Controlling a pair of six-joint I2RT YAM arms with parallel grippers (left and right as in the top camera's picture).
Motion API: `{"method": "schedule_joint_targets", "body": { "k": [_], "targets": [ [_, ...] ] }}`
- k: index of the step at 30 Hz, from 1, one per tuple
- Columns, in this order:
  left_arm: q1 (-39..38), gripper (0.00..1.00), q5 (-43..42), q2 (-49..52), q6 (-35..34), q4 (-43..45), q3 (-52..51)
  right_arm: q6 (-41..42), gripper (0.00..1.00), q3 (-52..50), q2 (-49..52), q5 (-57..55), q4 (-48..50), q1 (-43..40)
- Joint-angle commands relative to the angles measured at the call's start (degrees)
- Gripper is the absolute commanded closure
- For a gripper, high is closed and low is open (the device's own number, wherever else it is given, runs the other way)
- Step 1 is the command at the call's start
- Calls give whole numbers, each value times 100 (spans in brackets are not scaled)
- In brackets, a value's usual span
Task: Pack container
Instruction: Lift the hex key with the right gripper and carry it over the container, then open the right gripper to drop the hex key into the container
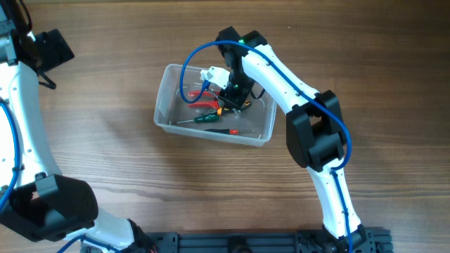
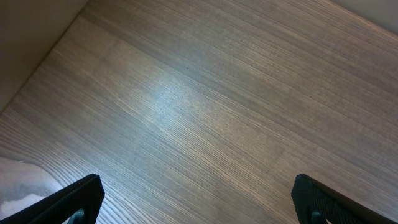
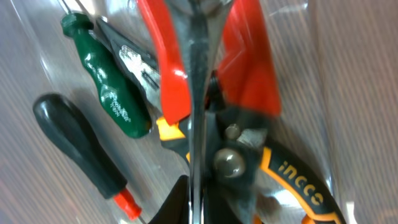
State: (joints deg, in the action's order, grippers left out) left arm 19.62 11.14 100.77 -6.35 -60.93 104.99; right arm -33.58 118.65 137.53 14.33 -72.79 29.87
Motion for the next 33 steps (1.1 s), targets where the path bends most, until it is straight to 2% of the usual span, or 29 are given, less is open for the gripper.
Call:
{"method": "schedule_joint_targets", "body": {
  "k": [1,9,13,14,15,16,19,22,24,27,30,33],
  "targets": [
    [15,0,28,-57,-55,0,72,133,86,85,59,79,22,13],
    [15,0,28,-57,-55,0,72,267,70,114,-321,232,-96,13],
    [15,0,28,-57,-55,0,72,551,64,116,-1276,57,20,7],
    [15,0,28,-57,-55,0,72,721,59,114,-1495,-127,94,-13],
    [15,0,28,-57,-55,0,72,1019,45,116,-1775,-411,203,-59],
    [15,0,28,-57,-55,0,72,1355,41,116,-2035,-704,302,-127],
    [15,0,28,-57,-55,0,72,2496,32,114,-2675,-1405,533,-581],
    [15,0,28,-57,-55,0,72,2955,28,114,-2968,-1475,614,-1281],
    [15,0,28,-57,-55,0,72,3075,23,114,-3010,-1449,625,-1805],
    [15,0,28,-57,-55,-2,72,3071,21,111,-3008,-1128,601,-2297],
    [15,0,28,-57,-55,0,72,3051,4,111,-3008,-1045,667,-2448],
    [15,0,28,-57,-55,0,72,3058,0,111,-3008,-1045,782,-2448]
  ]
}}
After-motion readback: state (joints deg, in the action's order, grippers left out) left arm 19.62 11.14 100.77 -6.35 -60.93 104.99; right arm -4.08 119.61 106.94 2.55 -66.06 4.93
